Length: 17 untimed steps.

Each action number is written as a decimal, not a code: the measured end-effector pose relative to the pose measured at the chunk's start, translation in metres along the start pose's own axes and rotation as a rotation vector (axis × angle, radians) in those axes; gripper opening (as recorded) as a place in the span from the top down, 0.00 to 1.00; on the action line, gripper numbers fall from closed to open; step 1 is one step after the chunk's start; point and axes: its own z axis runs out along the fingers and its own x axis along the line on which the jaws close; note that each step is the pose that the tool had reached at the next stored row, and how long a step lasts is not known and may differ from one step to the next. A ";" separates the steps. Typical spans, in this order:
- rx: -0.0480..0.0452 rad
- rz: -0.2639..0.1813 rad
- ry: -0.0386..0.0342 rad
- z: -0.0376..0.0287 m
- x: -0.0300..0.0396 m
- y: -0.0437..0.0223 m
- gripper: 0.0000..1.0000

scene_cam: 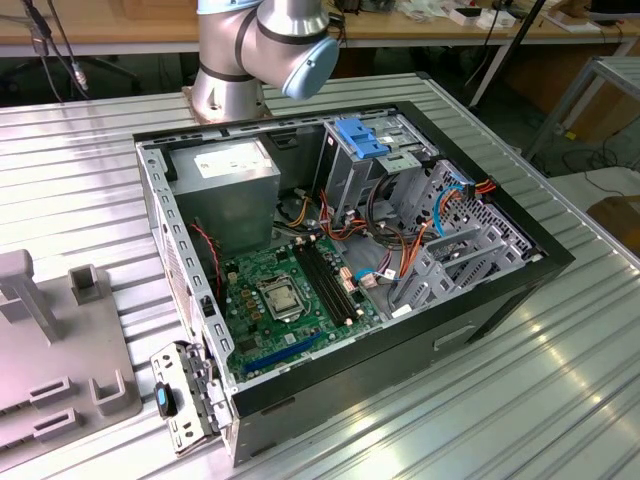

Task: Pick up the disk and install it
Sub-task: 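Pick up the disk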

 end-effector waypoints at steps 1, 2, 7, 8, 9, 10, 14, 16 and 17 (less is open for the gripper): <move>0.0000 0.000 0.0000 0.0000 0.0000 -0.0014 0.63; 0.0000 0.000 0.0001 0.0000 0.0000 -0.0029 0.63; -0.0001 0.000 0.0001 0.0001 0.0000 -0.0115 0.63; 0.0000 0.000 0.0000 0.0002 0.0000 -0.0138 0.63; 0.0000 0.000 0.0001 0.0002 0.0000 -0.0172 0.63; 0.0000 0.000 0.0000 0.0003 0.0001 -0.0194 0.63; -0.0001 0.000 0.0001 0.0003 0.0000 -0.0254 0.63; 0.0000 0.000 0.0001 0.0004 0.0001 -0.0306 0.63; 0.0000 0.000 0.0000 0.0004 0.0001 -0.0327 0.63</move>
